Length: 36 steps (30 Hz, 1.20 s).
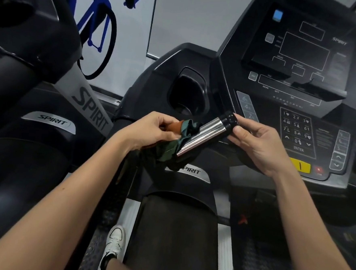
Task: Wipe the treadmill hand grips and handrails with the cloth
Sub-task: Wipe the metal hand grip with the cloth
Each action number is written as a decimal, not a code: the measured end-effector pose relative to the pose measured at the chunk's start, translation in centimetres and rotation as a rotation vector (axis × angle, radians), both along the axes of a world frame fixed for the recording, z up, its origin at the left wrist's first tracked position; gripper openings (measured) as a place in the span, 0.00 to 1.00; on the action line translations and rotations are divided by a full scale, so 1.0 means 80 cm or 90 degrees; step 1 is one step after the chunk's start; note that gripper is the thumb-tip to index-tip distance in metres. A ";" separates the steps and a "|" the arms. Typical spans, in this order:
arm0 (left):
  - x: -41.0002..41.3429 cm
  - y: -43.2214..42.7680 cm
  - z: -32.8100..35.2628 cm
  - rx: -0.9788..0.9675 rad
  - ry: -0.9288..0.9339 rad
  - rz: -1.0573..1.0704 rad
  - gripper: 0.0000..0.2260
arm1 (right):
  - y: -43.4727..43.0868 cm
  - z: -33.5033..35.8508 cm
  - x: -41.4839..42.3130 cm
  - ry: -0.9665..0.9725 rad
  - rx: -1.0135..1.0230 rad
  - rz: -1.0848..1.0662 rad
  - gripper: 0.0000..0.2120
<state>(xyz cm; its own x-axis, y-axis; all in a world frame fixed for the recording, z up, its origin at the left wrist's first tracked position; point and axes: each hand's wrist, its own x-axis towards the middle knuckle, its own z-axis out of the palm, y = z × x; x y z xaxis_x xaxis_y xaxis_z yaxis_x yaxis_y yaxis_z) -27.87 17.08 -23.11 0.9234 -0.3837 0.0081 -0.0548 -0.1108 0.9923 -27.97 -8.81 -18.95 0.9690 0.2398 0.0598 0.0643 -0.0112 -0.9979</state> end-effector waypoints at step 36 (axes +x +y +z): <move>-0.072 -0.033 -0.048 0.231 -0.480 0.314 0.08 | 0.007 -0.001 -0.006 0.004 0.026 -0.042 0.42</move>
